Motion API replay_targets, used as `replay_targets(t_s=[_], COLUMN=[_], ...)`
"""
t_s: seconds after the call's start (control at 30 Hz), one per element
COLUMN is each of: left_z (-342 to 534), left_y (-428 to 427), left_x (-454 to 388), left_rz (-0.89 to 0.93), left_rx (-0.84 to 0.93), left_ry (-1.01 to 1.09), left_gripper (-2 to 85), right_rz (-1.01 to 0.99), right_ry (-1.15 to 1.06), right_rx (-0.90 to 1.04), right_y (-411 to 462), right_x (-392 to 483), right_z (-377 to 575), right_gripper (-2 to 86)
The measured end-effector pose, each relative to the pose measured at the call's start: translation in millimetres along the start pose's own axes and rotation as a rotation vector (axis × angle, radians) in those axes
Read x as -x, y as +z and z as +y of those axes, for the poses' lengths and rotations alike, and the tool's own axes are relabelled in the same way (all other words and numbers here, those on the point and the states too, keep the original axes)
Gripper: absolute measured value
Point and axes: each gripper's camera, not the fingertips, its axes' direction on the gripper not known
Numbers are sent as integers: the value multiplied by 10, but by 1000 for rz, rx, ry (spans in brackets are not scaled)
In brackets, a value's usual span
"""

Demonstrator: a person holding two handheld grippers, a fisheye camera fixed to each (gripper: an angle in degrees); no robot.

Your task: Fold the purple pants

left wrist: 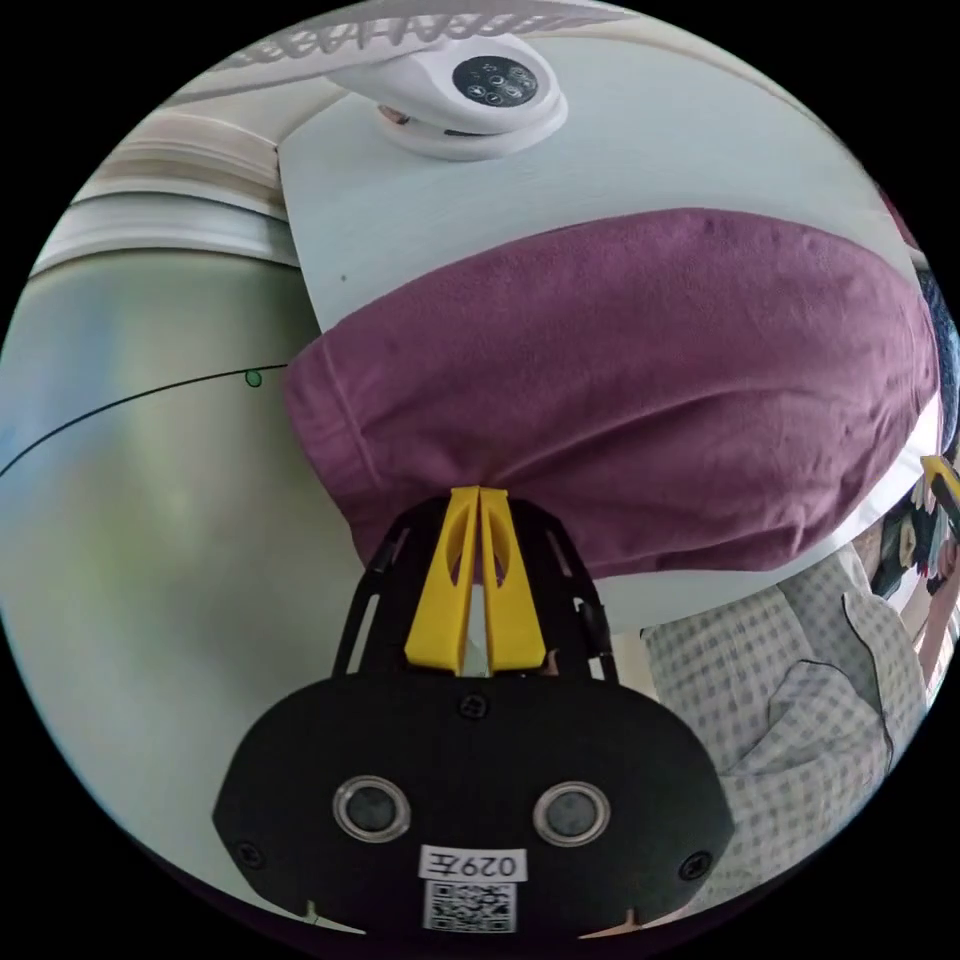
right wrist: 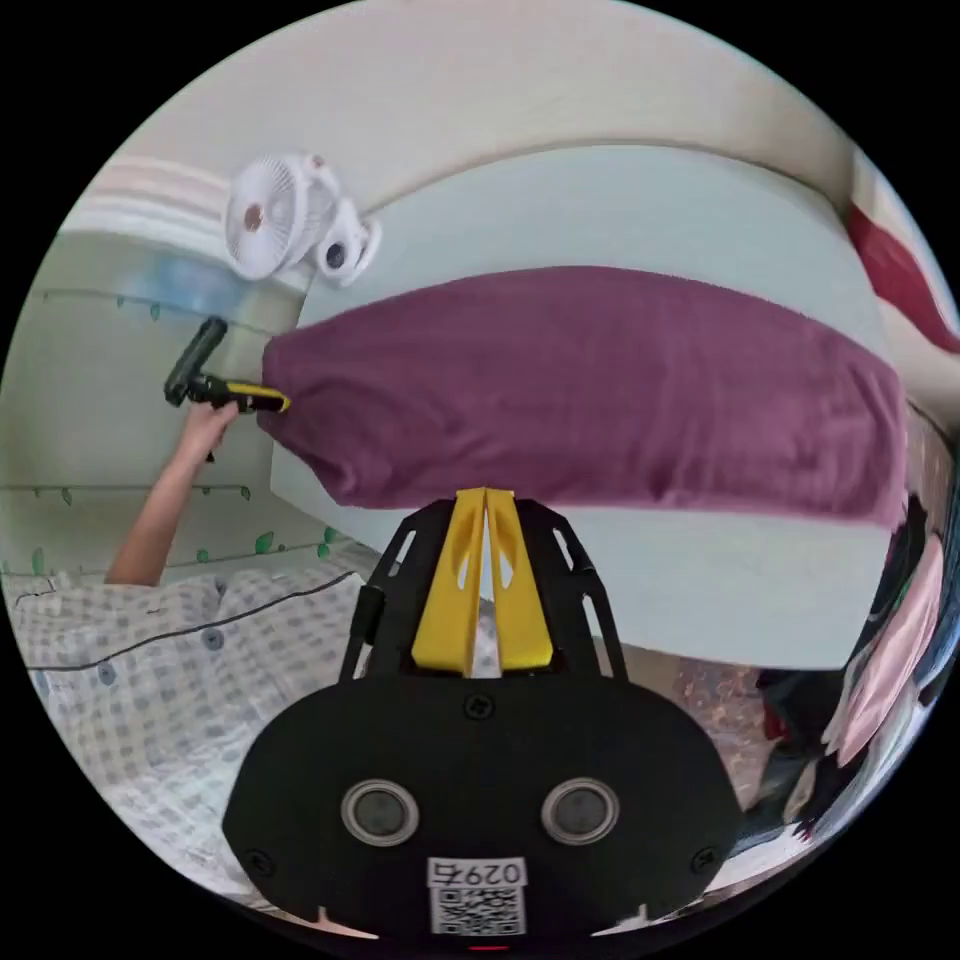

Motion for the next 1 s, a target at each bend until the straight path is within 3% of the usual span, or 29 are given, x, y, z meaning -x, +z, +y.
replay_targets(t_s=[0.1, 0.2, 0.27, 0.43, 0.6, 0.77, 0.9, 1.0], left_z=[4, -24, -32, 123, 228, 240, 173, 150], left_y=[28, -8, -76, -590, -911, -1119, -1159, -1123], left_x=[-62, -33, -10, -304, -694, -938, -1002, -958], left_rz=[-122, -119, -104, -160, -213, -97, 52, 130], left_rx=[25, 59, 83, -44, -72, -89, -86, -74], left_ry=[17, 14, -19, -53, -48, -38, -37, -40], left_gripper=[-10, -10, -10, -10, -10, -10, -10, -10], right_rz=[-135, -263, -322, -424, -525, -554, -767, -801], right_ry=[313, 499, 548, 640, 669, 694, 765, 830], right_rx=[-159, -309, -385, -479, -422, -309, -470, -535], right_y=[-603, -981, -1122, -1311, -1302, -1179, -1111, -1070], right_x=[-1115, -1891, -2215, -2942, -3363, -3572, -3682, -3657], right_z=[498, 927, 1073, 1094, 875, 672, 706, 761], right_gripper=[69, 134, 142, 146, 144, 138, 113, 57])
